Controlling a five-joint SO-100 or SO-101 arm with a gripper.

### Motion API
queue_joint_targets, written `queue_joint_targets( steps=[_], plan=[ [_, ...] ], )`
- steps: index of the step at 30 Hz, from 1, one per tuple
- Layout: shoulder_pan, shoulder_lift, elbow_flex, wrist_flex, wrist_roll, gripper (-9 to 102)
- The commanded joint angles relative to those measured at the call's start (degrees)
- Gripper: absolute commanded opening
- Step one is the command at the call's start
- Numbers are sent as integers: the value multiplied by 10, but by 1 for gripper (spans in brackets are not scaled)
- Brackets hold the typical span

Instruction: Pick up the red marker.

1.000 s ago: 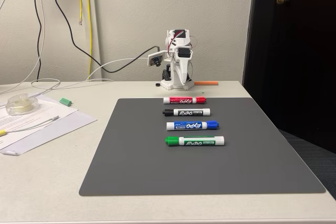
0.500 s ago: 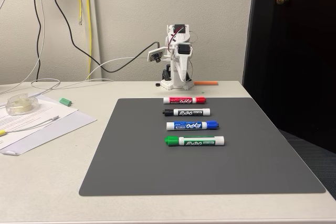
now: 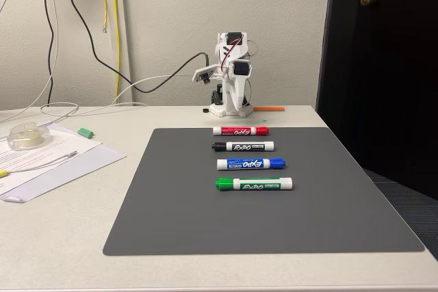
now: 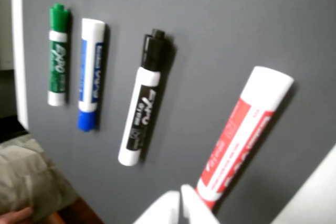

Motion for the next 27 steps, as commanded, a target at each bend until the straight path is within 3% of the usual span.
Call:
queue_joint_targets(
  steps=[1,9,16,27],
  plan=[
    [-3,-41,-34,-18,-4,0],
    [6,-75,-40,-18,-38,0],
    [14,-257,-114,-21,-47,0],
    [32,-265,-95,-44,-33,13]
  ],
)
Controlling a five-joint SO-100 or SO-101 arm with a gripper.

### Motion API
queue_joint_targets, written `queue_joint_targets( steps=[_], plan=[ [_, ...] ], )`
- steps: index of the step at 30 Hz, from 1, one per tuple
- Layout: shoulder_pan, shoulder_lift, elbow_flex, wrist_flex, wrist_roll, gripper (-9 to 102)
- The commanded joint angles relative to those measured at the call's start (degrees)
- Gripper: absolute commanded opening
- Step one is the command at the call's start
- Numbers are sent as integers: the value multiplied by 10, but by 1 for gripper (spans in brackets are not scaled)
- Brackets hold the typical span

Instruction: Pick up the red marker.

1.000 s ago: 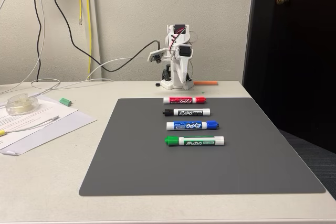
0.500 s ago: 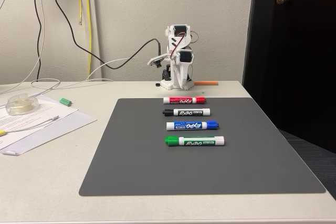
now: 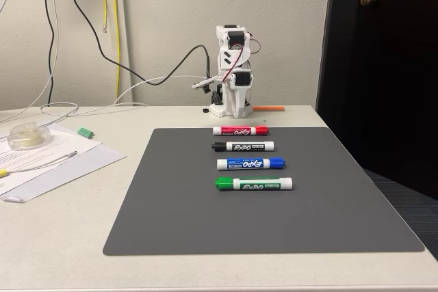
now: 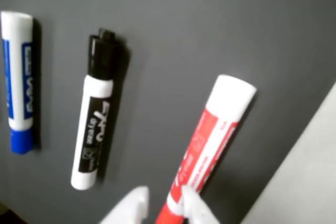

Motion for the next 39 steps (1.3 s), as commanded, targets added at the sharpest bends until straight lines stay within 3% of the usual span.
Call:
queue_joint_targets(
  steps=[1,12,39],
  plan=[
    [3,2,-1,-13,7,14],
    [14,2,43,-59,-5,17],
    [35,-20,52,-52,-97,19]
  ],
)
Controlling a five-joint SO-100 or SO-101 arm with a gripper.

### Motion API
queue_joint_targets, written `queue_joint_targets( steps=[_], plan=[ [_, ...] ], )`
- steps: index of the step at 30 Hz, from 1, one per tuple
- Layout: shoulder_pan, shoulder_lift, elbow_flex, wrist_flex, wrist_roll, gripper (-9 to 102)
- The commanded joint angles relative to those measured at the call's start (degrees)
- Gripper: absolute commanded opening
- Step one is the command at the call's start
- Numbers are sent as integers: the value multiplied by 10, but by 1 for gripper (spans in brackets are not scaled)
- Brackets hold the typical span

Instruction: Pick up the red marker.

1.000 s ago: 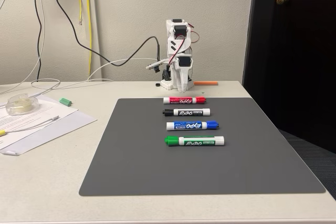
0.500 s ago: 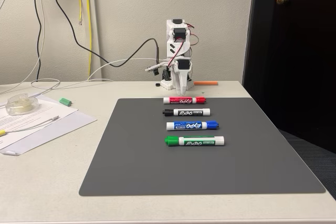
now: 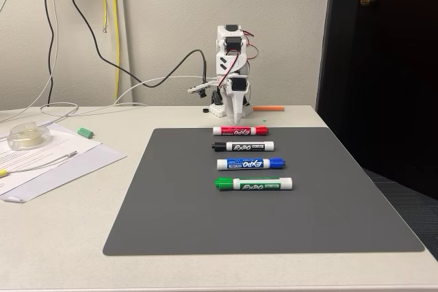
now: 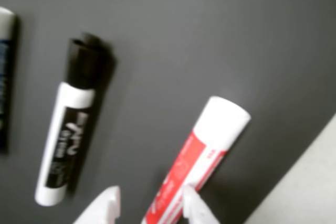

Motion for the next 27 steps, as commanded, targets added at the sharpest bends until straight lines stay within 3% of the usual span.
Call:
queue_joint_targets(
  steps=[1,11,27],
  plan=[
    [7,-5,-2,2,-17,19],
    [27,-9,21,-6,-67,23],
    [21,-37,28,-74,-33,23]
  ],
)
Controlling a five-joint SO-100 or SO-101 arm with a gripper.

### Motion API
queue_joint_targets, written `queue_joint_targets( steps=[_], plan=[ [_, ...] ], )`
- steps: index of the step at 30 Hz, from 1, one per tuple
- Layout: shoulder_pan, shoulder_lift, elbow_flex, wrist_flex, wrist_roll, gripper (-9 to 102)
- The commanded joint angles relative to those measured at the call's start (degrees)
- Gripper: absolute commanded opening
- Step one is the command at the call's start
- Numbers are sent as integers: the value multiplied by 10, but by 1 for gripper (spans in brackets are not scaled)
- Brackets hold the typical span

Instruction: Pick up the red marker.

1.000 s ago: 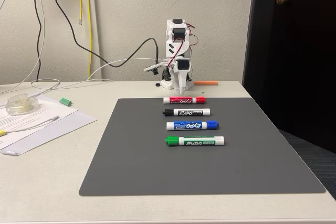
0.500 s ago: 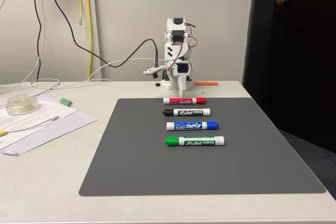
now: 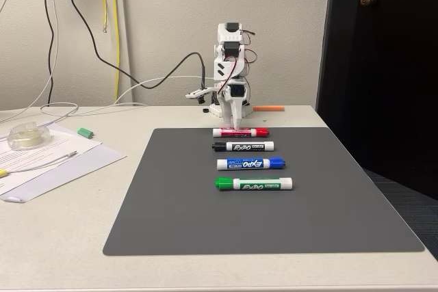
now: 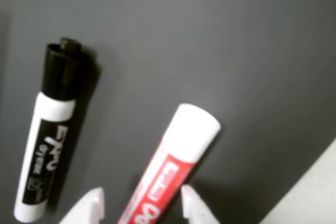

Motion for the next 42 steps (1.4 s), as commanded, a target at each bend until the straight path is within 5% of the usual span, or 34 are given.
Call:
queue_joint_targets(
  steps=[1,16,42],
  plan=[
    [-6,-11,-4,-28,17,23],
    [-20,-87,-23,-142,61,20],
    [-58,-402,-254,-92,133,20]
  ],
)
